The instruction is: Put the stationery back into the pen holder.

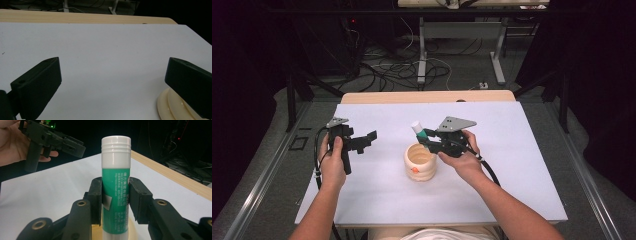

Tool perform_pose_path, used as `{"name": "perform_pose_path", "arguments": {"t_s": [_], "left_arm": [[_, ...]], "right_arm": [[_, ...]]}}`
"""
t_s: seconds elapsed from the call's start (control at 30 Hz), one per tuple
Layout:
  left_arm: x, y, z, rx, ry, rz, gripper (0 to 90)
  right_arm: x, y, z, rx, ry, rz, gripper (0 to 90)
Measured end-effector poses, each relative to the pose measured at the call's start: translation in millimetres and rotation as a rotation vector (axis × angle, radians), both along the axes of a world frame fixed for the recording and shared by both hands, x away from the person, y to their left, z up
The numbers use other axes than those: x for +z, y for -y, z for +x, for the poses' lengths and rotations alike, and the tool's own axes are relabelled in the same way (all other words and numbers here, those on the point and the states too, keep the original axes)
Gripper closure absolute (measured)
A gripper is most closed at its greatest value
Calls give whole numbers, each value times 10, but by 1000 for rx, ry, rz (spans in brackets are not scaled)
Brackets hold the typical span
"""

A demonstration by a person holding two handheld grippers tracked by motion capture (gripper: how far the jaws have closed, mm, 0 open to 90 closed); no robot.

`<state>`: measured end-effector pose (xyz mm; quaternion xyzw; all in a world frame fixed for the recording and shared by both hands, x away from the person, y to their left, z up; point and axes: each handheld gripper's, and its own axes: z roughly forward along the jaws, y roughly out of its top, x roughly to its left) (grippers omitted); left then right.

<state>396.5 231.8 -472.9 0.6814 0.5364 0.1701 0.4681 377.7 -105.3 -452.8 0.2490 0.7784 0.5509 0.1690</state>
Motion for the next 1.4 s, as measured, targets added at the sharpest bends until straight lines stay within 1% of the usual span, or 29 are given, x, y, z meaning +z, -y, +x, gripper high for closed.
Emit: {"name": "perform_pose_path", "arguments": {"t_s": [0.03, 0.07, 0.13, 0.2, 0.37, 0.43, 0.5, 0.57, 0.63, 0.67, 0.73, 0.93, 0.97, 1.0, 1.03, 1.1, 1.17, 1.2, 1.23, 1.3, 1.4], "left_arm": [[2, -2, -1, 0, -3, -1, 6], [5, -5, -2, 0, -4, 2, 6], [5, -7, -2, -1, -5, 2, 6], [4, -6, -1, -1, -4, 2, 6], [6, -7, -1, -1, -5, 2, 6], [6, -8, -1, -1, -5, 1, 6], [7, -10, -1, -1, -4, 1, 6], [9, -11, -1, 0, -4, 2, 6], [6, -10, 0, 1, 0, -1, 6], [5, -10, 0, 2, 0, -2, 6], [6, -10, 0, 3, 1, -2, 6], [9, -11, 0, 0, -4, 2, 6], [8, -11, 0, 0, -4, 2, 6], [8, -11, 0, 0, -4, 1, 6], [7, -10, 0, 0, -4, 1, 6], [7, -10, 0, 0, -5, 2, 6], [7, -10, 0, 1, -3, 0, 6], [5, -9, 1, 3, 0, -1, 6], [10, -12, -1, 0, -4, 2, 6], [9, -10, -1, 2, 0, -1, 6], [11, -11, -2, 1, -4, 1, 6]], "right_arm": [[-12, -6, -9, 1, -8, 5, 655], [-27, -13, -10, 1, -2, 7, 655], [-59, -25, -21, 4, -14, 10, 655], [-97, -39, -25, 7, -16, 1, 655], [-195, -79, -32, 8, -24, 2, 655], [-222, -89, -33, 12, -38, -13, 654], [-251, -103, -30, 18, -38, -21, 655], [-284, -121, -39, 17, -44, -14, 655], [-308, -125, -46, 27, -55, -31, 654], [-327, -133, -54, 25, -53, -23, 654], [-357, -135, -62, 31, -55, -24, 654], [-422, -130, -65, 44, -77, -58, 653], [-432, -134, -67, 41, -76, -55, 653], [-431, -131, -67, 46, -86, -67, 652], [-438, -136, -68, 42, -87, -66, 650], [-441, -136, -69, 44, -89, -75, 623], [-434, -137, -70, 39, -79, -62, 551], [-422, -134, -69, 41, -75, -65, 521], [-412, -132, -75, 40, -65, -66, 503], [-393, -130, -89, 38, -46, -64, 476], [-363, -114, -90, 33, -37, -81, 426]]}}
